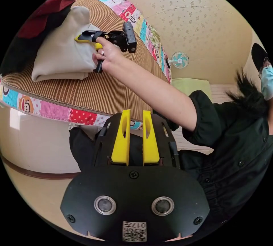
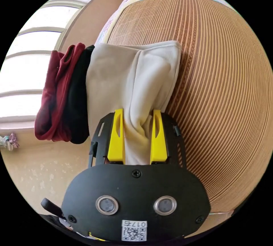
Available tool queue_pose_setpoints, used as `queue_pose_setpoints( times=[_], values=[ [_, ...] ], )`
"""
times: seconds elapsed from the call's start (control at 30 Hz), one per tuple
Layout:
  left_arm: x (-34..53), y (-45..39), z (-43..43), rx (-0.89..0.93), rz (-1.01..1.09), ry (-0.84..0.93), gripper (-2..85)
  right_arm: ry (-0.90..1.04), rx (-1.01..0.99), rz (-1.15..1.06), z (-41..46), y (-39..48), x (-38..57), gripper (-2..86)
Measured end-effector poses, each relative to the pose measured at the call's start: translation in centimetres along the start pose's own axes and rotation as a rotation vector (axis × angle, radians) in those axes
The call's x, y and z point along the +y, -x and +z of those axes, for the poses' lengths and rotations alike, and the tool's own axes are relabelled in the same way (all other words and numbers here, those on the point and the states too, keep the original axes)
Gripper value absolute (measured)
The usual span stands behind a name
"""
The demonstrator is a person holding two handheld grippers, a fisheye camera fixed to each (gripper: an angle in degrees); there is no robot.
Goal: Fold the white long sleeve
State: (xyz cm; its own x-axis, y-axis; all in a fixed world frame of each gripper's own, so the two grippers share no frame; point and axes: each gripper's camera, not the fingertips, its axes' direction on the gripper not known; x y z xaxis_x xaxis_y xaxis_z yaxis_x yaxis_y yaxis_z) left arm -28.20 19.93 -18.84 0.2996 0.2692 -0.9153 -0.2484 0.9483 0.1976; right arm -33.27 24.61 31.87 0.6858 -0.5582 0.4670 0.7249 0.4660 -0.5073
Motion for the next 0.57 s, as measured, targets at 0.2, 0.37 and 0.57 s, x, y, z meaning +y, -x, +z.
queue_pose_setpoints(
  times=[0.2, 0.37, 0.57],
  values=[
    [-0.7, -1.4, -1.8, -0.009, 0.016, -0.006, 7.0, -0.056, -0.018, -0.118, -7.4, -5.5, 7.1, 11.0],
    [-3.3, -5.9, 1.1, -0.033, 0.137, 0.088, 6.8, -0.198, 0.501, 0.270, -21.8, -23.4, 18.1, 12.0],
    [-5.4, -10.8, 8.3, 0.037, 0.185, 0.184, 6.7, 0.252, 0.676, 0.474, -24.1, -43.3, 30.2, 14.8]
  ],
)
